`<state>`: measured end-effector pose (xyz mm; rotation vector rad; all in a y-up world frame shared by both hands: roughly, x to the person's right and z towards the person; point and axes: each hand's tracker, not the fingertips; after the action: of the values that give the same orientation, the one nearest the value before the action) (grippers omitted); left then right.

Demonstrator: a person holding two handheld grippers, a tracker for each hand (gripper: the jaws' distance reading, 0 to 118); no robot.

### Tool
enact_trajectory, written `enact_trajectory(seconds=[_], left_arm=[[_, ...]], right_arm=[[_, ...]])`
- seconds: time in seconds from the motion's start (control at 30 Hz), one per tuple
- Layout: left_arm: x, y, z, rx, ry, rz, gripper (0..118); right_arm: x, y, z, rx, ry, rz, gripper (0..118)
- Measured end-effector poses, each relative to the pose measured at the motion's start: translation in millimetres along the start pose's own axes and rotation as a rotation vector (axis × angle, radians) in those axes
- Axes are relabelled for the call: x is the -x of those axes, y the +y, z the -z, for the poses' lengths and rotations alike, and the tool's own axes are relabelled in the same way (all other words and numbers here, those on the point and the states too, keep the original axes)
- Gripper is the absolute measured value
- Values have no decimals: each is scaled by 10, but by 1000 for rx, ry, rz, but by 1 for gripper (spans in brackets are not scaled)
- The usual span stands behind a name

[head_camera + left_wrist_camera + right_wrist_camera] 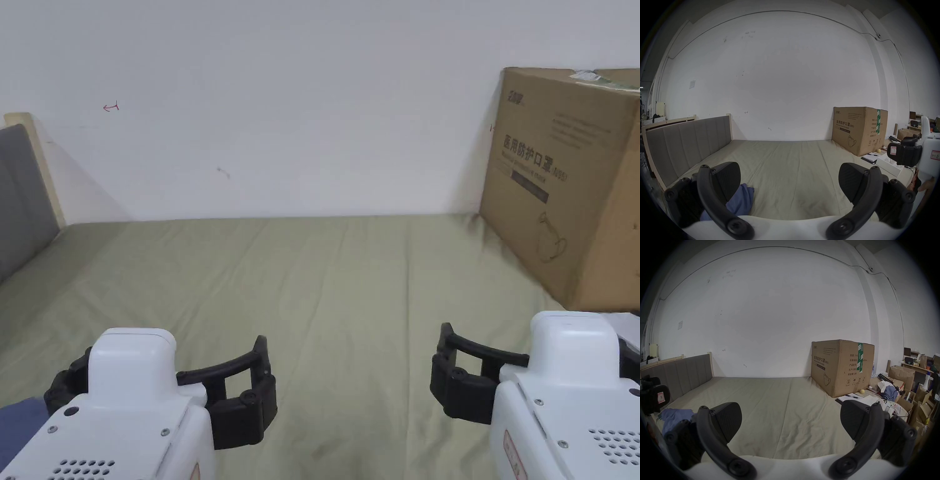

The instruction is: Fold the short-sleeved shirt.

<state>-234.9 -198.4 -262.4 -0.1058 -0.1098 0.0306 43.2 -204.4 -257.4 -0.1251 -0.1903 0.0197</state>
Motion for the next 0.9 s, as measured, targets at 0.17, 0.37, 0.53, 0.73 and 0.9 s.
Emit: enact_trajectory(seconds=[0.17,0.37,0.53,0.73,0.9], left_arm=[[4,-22,3,9,0,2,117],[9,-34,16,14,10,10,117],[83,14,6,-36,7,-159,117],[414,-76,-9,-102,-85,-623,117],[655,-547,58,-95,-112,-1110,117]], right_arm=[[-7,-30,16,15,-1,8,118],[-3,-47,31,25,1,13,118],[18,21,51,22,-2,8,118],[374,237,5,-64,-73,-362,118],[831,-76,-12,-112,-24,-909,118]])
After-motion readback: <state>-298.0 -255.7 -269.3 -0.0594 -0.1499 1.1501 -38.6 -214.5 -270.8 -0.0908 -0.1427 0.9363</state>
